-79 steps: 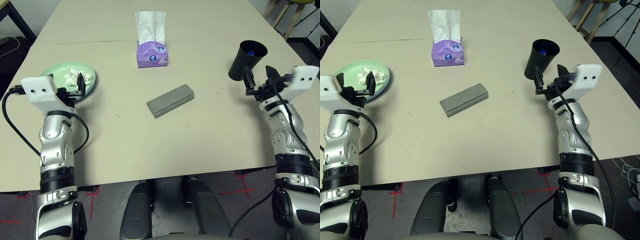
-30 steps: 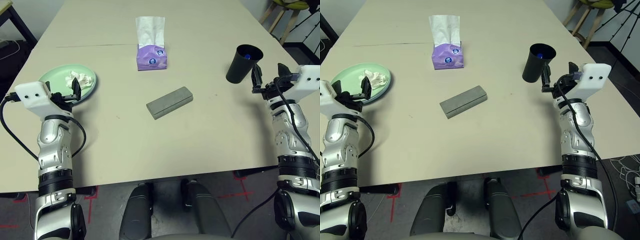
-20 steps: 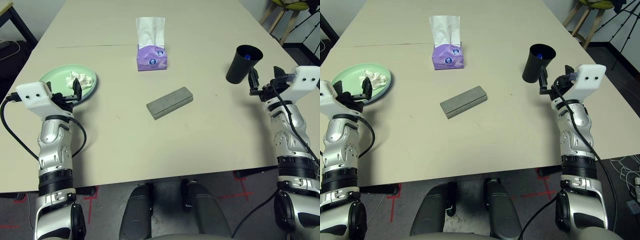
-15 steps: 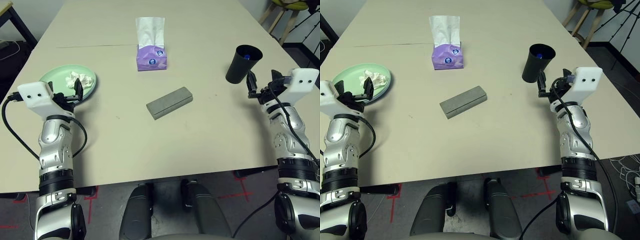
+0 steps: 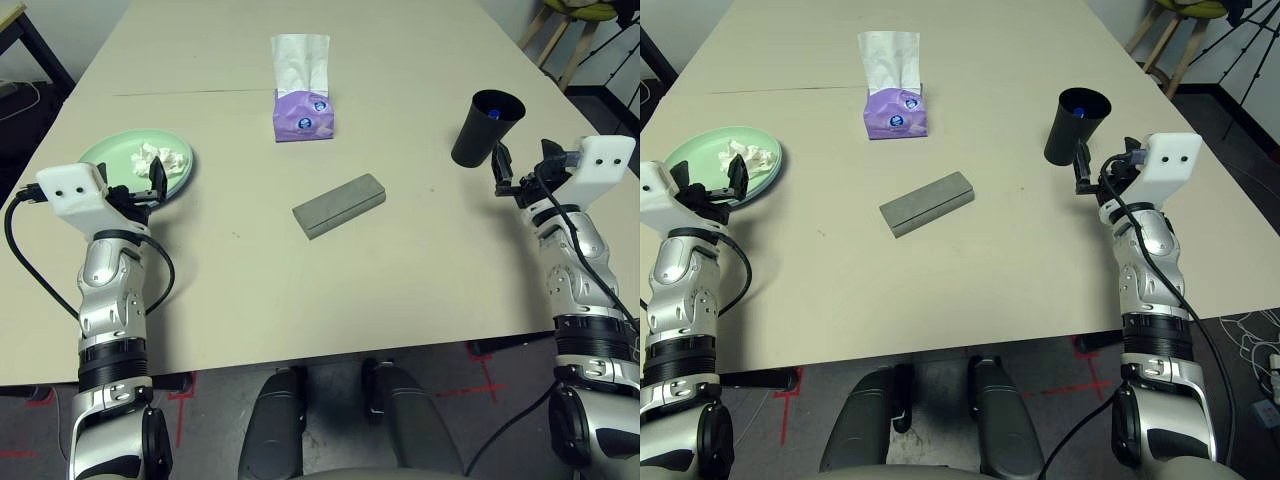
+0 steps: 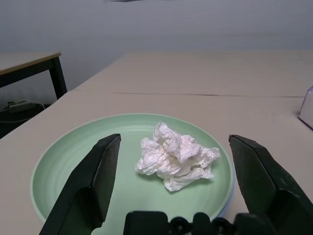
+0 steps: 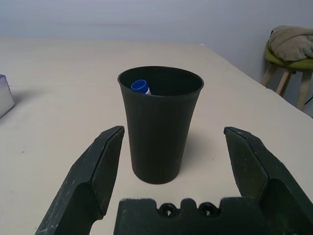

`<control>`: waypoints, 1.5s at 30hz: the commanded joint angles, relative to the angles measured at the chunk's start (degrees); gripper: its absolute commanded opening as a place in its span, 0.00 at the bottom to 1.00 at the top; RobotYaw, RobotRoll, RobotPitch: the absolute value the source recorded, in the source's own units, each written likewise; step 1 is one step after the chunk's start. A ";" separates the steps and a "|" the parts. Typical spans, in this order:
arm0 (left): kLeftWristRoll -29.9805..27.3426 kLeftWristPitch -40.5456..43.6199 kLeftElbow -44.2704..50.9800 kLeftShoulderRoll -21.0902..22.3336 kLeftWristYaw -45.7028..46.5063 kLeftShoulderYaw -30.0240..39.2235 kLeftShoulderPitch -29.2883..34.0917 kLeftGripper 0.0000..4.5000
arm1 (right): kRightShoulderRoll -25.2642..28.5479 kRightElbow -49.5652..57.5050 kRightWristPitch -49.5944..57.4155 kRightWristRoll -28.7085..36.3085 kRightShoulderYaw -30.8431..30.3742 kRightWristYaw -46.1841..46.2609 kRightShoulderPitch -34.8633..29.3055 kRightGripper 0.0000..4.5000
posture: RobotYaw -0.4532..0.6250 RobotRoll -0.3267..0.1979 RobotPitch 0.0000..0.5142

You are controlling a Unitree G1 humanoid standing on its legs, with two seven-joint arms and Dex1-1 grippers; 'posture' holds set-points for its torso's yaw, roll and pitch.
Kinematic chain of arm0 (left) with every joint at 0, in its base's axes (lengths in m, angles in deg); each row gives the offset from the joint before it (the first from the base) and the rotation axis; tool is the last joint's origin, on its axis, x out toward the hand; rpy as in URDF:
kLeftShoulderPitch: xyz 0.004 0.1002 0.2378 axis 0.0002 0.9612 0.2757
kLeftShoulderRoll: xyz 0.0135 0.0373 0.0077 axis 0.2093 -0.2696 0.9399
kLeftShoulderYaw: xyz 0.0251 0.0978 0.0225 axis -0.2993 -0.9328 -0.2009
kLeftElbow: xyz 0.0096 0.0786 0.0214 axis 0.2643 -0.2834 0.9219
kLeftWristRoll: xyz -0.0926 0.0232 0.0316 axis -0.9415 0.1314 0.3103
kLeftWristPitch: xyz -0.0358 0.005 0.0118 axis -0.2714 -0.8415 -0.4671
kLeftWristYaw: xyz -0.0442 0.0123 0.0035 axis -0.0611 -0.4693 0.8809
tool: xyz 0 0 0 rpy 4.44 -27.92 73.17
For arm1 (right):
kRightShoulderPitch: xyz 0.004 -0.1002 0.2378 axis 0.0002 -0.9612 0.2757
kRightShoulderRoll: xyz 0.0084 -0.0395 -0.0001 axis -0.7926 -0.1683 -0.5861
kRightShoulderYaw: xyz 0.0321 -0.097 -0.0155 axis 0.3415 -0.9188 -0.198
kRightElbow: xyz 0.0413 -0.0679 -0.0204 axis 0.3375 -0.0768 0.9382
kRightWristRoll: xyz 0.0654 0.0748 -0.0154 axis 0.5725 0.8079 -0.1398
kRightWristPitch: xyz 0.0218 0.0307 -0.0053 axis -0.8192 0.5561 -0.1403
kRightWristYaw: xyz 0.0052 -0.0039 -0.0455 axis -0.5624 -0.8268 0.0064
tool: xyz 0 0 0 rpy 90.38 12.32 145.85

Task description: Organize and tidy the items on the table.

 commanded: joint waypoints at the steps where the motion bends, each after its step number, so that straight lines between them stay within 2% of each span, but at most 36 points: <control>1: 0.23 0.63 0.03 -0.03 0.02 -0.25 -0.12 1.00 | 0.26 -0.55 0.49 -0.22 0.22 0.37 -0.08 1.00 | 0.47 0.62 0.33; 45: 0.76 1.27 -0.12 0.08 -0.06 -0.52 -1.28 1.00 | -0.32 -1.78 -0.12 -0.48 -0.13 0.95 1.38 1.00 | 0.46 0.62 0.33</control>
